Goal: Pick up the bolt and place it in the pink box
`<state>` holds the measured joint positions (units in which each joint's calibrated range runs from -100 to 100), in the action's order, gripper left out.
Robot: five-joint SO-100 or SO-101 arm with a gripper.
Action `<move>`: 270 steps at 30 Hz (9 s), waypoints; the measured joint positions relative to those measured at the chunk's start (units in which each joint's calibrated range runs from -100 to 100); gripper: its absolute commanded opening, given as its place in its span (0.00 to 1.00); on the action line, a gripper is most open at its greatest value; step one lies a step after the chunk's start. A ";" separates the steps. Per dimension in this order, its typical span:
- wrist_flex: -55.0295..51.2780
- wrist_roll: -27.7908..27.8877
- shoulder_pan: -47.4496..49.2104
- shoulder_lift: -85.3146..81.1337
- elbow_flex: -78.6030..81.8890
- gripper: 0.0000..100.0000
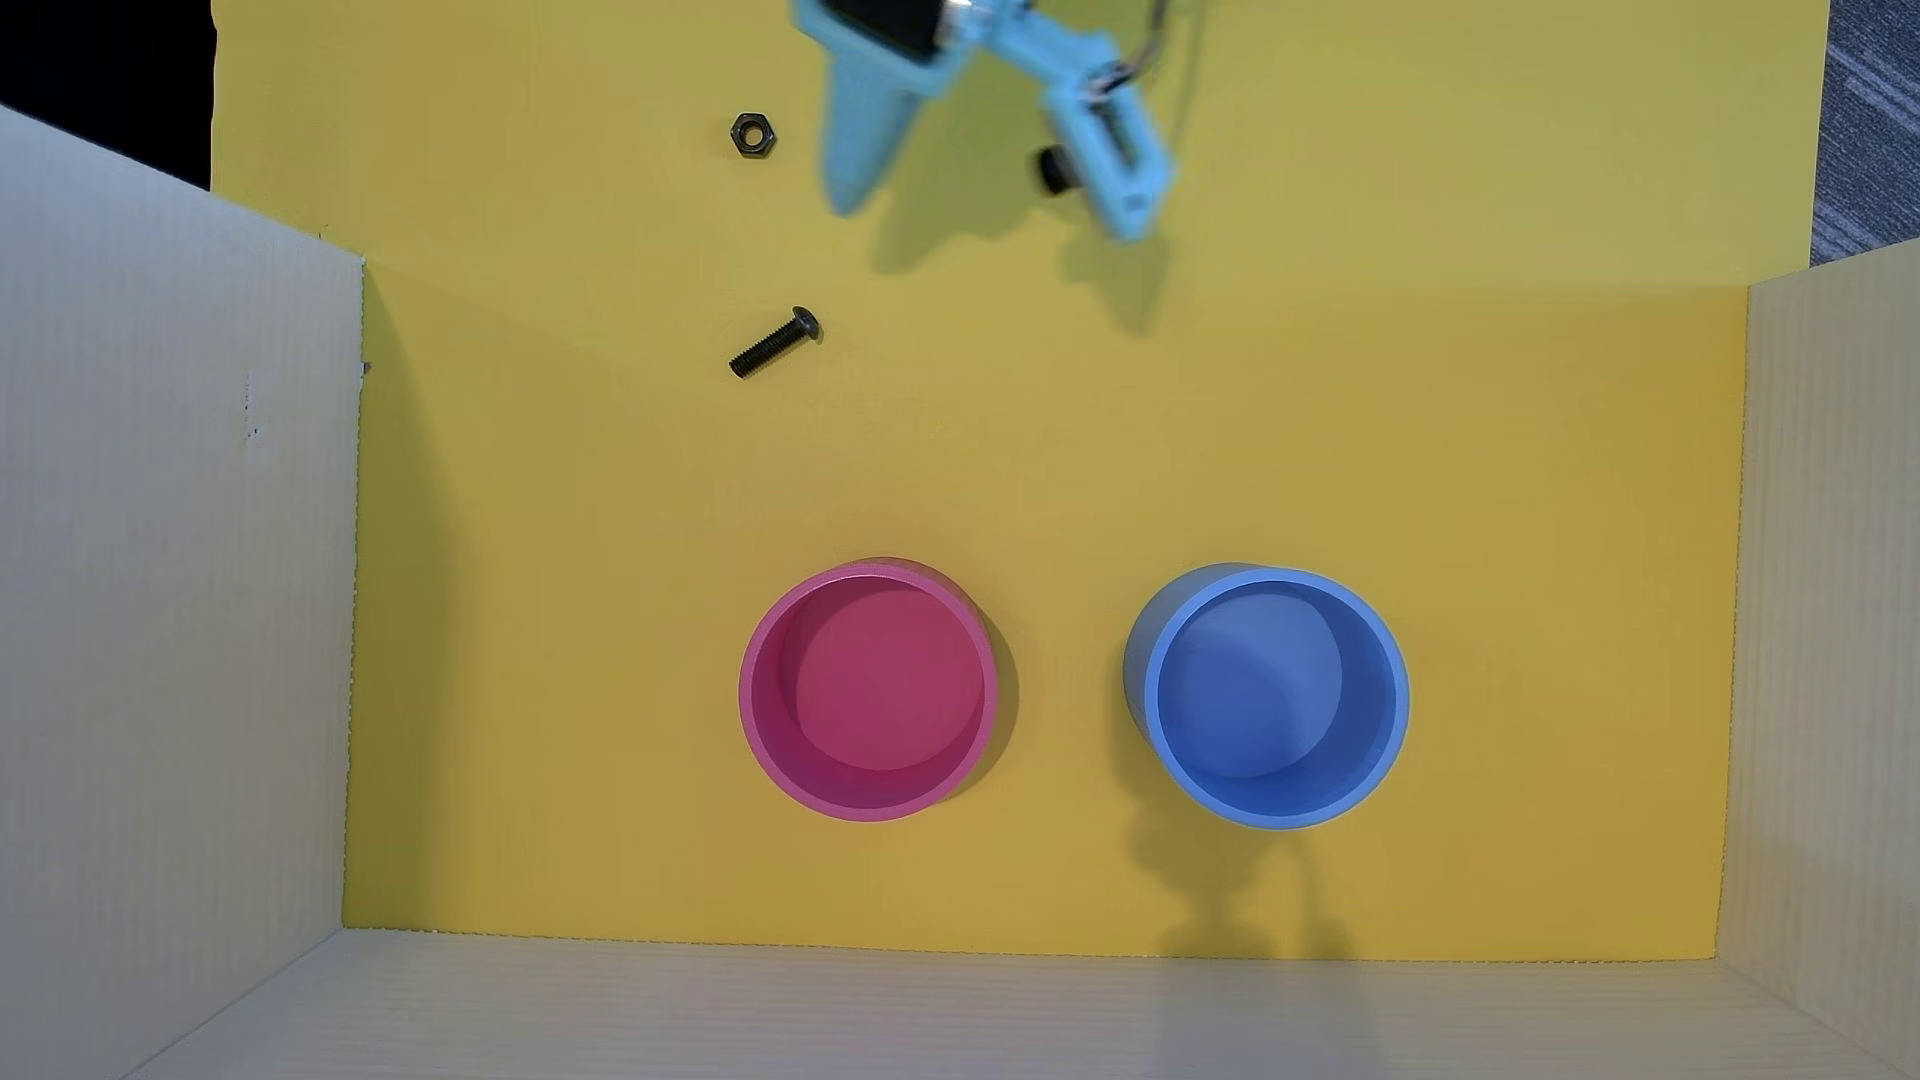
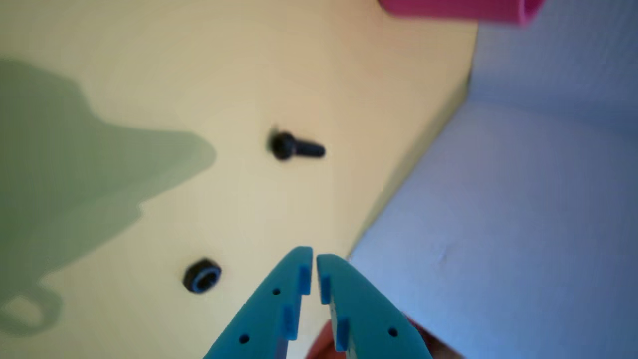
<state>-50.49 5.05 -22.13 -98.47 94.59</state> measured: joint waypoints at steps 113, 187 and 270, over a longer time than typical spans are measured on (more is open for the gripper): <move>-5.48 15.73 0.87 98.39 -62.88 0.17; -22.10 7.33 11.96 114.58 -115.95 0.01; 7.19 0.29 34.27 0.68 -12.52 0.01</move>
<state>-43.30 5.35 12.14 -97.80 82.07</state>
